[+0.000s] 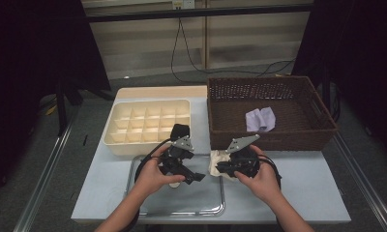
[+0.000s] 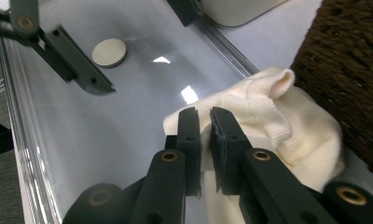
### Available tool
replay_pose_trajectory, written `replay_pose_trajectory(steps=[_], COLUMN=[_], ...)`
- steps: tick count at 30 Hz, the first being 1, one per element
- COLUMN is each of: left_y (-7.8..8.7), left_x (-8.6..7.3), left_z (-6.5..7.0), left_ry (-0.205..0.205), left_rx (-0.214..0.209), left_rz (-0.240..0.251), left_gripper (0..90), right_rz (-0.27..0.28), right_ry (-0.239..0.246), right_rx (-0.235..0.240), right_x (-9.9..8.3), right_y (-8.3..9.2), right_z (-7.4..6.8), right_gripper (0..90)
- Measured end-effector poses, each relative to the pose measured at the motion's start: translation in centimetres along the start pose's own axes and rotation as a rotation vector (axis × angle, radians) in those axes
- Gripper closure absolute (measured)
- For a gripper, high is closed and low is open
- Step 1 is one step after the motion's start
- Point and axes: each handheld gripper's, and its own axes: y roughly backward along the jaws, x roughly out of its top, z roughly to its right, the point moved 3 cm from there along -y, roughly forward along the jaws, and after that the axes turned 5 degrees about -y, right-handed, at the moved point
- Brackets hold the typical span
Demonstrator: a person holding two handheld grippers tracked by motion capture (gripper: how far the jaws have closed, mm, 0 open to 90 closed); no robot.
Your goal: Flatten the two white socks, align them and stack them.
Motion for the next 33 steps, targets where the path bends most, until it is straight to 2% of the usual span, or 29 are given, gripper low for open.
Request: replay_pose_trajectory(steps=[1,2,3,5,8,9,11,12,14,17,19,24,26,29,30,33], left_y=[-0.2,-0.1,-0.3,-0.3,-0.6,-0.5,-0.7,-0.7,-0.8,-1.0,-1.1,-0.9,-1.0,-1.1,-1.2,-1.3], left_x=[0.1,0.1,0.1,0.2,0.2,0.2,0.3,0.3,0.4,0.5,0.4,0.3,0.3,0.4,0.4,0.4], left_z=[0.1,0.0,0.2,0.2,0.4,0.3,0.6,0.6,0.6,0.7,0.8,0.6,0.6,0.7,0.7,0.7], left_ry=[0.009,-0.012,0.001,-0.018,-0.018,-0.045,-0.052,-0.080,-0.101,-0.113,-0.099,-0.093,-0.090,-0.092,-0.095,-0.106], left_rx=[-0.001,0.003,-0.001,-0.004,-0.012,-0.021,-0.014,-0.004,0.003,-0.004,-0.002,0.000,0.000,0.004,0.004,-0.001], left_rz=[0.017,-0.013,0.002,-0.005,0.008,-0.001,0.016,0.019,0.022,0.028,0.025,0.011,0.013,0.013,0.016,0.007], left_gripper=[9.9,10.9,11.6,12.9,15.0,18.0,18.8,19.8,19.9,21.4,21.5,21.1,21.2,21.1,21.1,21.2], right_rz=[-0.006,-0.007,-0.006,-0.004,-0.004,-0.005,0.002,0.007,0.008,0.004,-0.010,-0.002,0.006,0.007,-0.001,0.008], right_ry=[0.002,0.001,0.002,0.002,0.004,0.004,0.003,0.005,0.008,0.012,0.019,-0.023,-0.044,-0.067,-0.075,-0.090], right_rx=[-0.003,-0.005,-0.003,0.003,0.008,0.010,0.013,0.019,0.016,0.015,0.008,-0.028,-0.039,-0.055,-0.075,-0.090], right_x=[0.0,0.1,0.2,0.3,0.4,0.5,0.6,0.7,0.9,1.1,1.1,0.5,0.2,-0.2,-0.4,-0.8], right_y=[0.0,-0.1,-0.1,-0.2,-0.3,-0.3,-0.4,-0.4,-0.4,-0.5,-0.6,0.1,0.6,1.5,1.7,2.4], right_z=[-0.1,-0.1,-0.1,-0.2,-0.2,-0.3,-0.4,-0.4,-0.6,-0.7,-0.6,0.5,1.2,2.1,2.4,3.3], right_gripper=[82.7,82.6,82.6,82.7,82.9,83.1,83.6,84.2,84.9,87.0,86.3,76.1,67.9,60.2,60.0,64.6])
